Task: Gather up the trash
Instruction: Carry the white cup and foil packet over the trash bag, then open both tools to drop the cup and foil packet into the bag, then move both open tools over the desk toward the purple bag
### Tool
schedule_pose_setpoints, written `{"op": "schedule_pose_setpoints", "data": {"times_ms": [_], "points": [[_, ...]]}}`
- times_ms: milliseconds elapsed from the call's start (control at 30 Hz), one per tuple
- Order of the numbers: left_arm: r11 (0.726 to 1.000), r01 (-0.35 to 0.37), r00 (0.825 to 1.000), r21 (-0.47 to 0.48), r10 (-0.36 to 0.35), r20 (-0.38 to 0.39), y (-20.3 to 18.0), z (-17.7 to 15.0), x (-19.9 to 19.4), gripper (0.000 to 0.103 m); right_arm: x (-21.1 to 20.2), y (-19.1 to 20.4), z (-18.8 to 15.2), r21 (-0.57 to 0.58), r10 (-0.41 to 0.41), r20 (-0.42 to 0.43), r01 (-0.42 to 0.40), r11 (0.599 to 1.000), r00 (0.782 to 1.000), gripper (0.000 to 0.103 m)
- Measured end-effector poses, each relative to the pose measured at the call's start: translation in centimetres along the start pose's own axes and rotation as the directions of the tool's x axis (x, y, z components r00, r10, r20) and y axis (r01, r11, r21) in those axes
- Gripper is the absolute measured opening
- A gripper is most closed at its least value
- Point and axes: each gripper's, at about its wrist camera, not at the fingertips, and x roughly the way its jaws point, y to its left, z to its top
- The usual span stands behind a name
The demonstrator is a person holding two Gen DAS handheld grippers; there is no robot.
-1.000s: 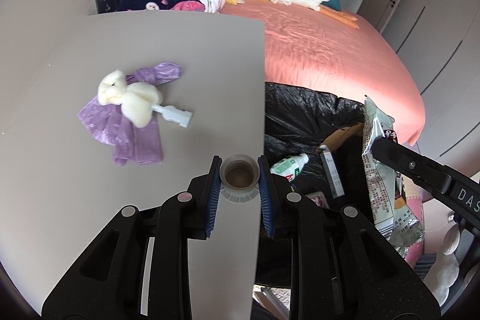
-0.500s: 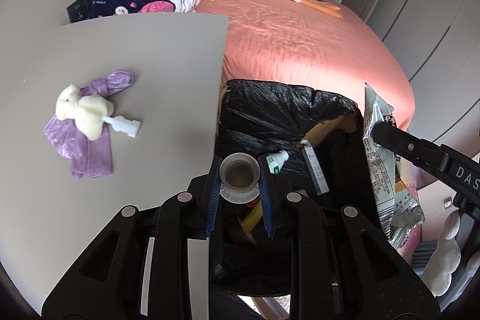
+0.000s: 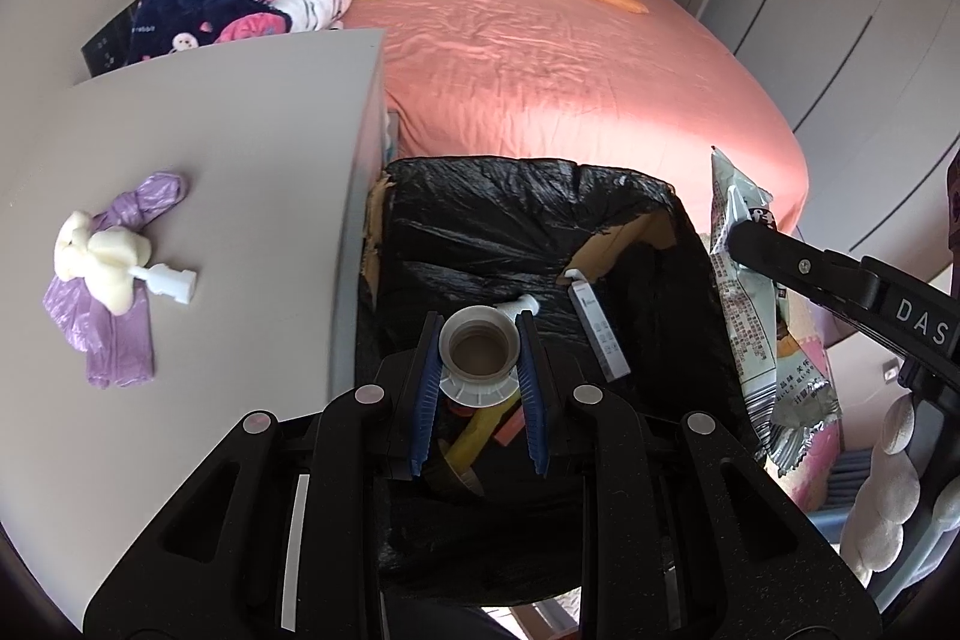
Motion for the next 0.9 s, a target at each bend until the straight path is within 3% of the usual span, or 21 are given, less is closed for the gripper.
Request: {"op": "schedule_pose_setpoints", "data": {"times_ms": [300, 333, 367, 433, 533, 900], "points": [[0.998, 0.041, 0.999, 0.038, -0.04, -0.031, -2.0, 0.5, 1.5, 0.024, -0.4, -1.7, 0.7, 0.024, -0.02, 0.015, 0.019, 1.0, 1.0, 0.019], [0.998, 0.057, 0.998, 0.036, -0.056, -0.039, -2.1, 0.6, 1.6, 0.029, -0.6, -1.8, 0.9, 0.023, -0.019, 0.018, 0.018, 1.0, 1.0, 0.022], [0.997, 0.066, 0.997, 0.027, -0.064, -0.05, -2.0, 0.7, 1.7, 0.058, -0.8, -1.9, 1.1, 0.019, -0.017, 0.022, 0.017, 1.0, 1.0, 0.025], [0.999, 0.052, 0.999, -0.003, -0.052, -0.013, -1.6, 1.0, 1.2, 0.097, -1.4, -2.0, 1.3, 0.014, -0.033, 0.04, 0.033, 0.999, 0.999, 0.057], [0.998, 0.061, 0.997, -0.013, -0.061, 0.042, -1.2, 1.1, 0.1, 0.097, -2.2, -2.1, 1.5, 0.021, -0.083, 0.084, 0.081, 0.996, 0.993, 0.077], [0.997, 0.044, 0.998, -0.059, -0.041, 0.054, 1.0, 0.8, -0.7, 0.097, -1.4, -2.0, 1.0, 0.022, -0.079, 0.049, 0.078, 0.997, 0.996, 0.08]]}}
